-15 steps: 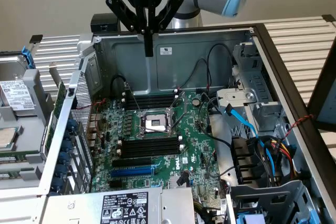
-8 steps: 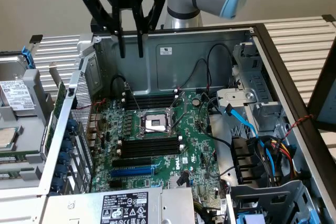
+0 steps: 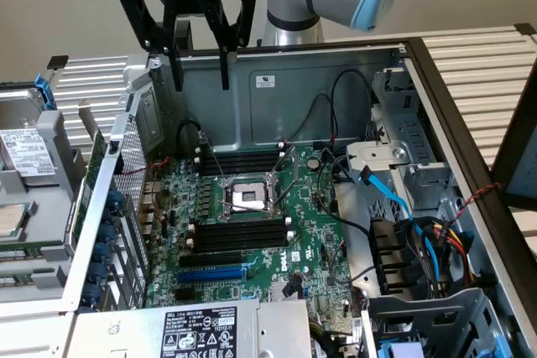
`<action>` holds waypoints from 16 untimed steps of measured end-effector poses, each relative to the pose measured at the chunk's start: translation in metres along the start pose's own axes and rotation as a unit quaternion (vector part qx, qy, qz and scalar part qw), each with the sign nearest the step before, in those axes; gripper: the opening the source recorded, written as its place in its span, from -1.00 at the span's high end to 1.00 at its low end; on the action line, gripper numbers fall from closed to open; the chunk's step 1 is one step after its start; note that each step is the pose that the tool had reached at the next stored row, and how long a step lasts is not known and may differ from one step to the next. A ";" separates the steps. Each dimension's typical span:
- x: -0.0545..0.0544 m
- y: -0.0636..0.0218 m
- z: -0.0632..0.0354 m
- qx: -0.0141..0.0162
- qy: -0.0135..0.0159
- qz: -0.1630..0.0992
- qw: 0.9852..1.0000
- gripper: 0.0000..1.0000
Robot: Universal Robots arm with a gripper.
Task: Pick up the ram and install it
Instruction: 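Reach for the ram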
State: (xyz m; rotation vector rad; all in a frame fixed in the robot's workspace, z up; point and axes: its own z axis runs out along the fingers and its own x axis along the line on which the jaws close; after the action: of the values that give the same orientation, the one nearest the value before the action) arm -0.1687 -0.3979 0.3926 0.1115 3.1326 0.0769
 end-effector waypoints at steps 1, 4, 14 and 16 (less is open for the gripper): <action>0.000 0.0000 0.0000 0.000 0.000 0.000 1.000 -0.20; 0.002 -0.0002 0.0000 0.000 0.000 0.000 1.000 -0.20; 0.046 -0.0029 0.0018 -0.004 0.000 0.000 1.000 -0.20; 0.055 -0.0033 0.0036 -0.005 0.000 0.000 1.000 -0.20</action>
State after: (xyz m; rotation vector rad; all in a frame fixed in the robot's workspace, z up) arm -0.2237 -0.3971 0.3887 0.1115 3.1326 0.0929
